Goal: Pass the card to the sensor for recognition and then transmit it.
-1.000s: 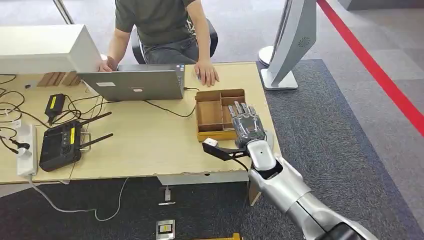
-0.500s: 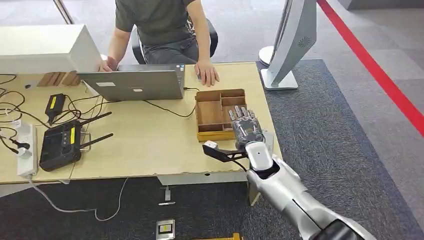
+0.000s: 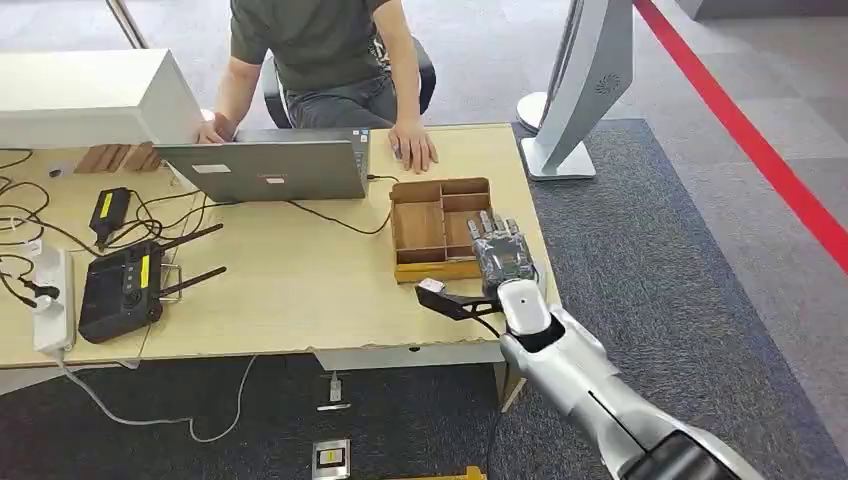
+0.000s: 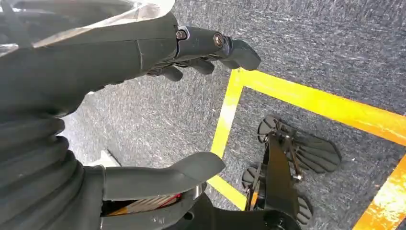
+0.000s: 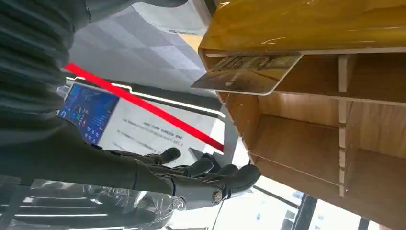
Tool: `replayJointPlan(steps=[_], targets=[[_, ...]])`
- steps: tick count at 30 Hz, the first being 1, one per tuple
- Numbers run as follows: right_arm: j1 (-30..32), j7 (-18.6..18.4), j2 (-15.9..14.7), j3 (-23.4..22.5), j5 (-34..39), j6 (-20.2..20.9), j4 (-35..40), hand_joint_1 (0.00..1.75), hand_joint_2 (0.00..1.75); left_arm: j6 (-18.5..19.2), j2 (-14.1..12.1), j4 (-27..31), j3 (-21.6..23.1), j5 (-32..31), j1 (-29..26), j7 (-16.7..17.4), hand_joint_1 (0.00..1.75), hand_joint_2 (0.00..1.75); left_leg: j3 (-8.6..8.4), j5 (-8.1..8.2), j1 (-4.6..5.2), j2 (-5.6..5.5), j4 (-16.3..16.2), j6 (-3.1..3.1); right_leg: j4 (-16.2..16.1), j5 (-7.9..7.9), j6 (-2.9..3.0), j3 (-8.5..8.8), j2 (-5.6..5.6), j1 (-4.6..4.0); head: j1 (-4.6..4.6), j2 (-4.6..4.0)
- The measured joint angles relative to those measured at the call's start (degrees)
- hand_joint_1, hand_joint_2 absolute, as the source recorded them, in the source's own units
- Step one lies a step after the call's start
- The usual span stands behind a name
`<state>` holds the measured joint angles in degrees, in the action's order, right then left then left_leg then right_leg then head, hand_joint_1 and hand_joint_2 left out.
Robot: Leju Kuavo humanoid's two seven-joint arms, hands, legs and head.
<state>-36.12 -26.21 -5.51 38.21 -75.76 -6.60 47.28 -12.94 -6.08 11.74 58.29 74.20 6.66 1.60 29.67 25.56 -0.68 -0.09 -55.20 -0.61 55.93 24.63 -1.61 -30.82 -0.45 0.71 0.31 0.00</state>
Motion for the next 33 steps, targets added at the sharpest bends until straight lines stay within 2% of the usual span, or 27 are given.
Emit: replayJointPlan(steps=[2, 3, 12, 33], targets=[[-0.11, -0.07, -0.05, -0.02, -0.02, 0.02, -0.35, 0.00, 1.75, 0.02, 0.00, 0.00, 0.00, -0.13, 0.00, 0.00, 0.00, 1.75, 0.00, 0.00, 0.00, 0.00, 0.00, 0.00, 0.00, 0.00, 0.00, 0.00, 0.00, 0.00, 0.00, 0.00], [-0.14, -0.22, -0.09, -0.02, -0.02, 0.09, -0.48, 0.00, 1.75, 0.15, 0.00, 0.00, 0.00, -0.17, 0.00, 0.00, 0.00, 0.00, 0.00, 0.00, 0.00, 0.00, 0.00, 0.00, 0.00, 0.00, 0.00, 0.00, 0.00, 0.00, -0.02, 0.00], [-0.17, -0.48, -0.68, -0.50, -0.35, 0.70, -0.92, 0.00, 1.75, 0.20, -0.02, 0.00, 0.00, -0.15, 0.00, 0.28, 0.00, 0.00, 0.00, 0.00, 0.00, 0.00, 0.00, 0.00, 0.00, 0.00, 0.00, 0.00, 0.00, 0.00, -0.02, 0.00], [0.08, 0.79, 0.13, -0.48, -0.28, 1.29, -0.85, 0.00, 1.75, 0.24, -0.02, 0.00, 0.02, -0.57, 0.00, 0.35, 0.00, 0.00, 0.00, 0.00, 0.00, 0.00, 0.00, 0.00, 0.00, 0.00, 0.00, 0.00, 0.00, 0.00, -0.02, 0.00]])
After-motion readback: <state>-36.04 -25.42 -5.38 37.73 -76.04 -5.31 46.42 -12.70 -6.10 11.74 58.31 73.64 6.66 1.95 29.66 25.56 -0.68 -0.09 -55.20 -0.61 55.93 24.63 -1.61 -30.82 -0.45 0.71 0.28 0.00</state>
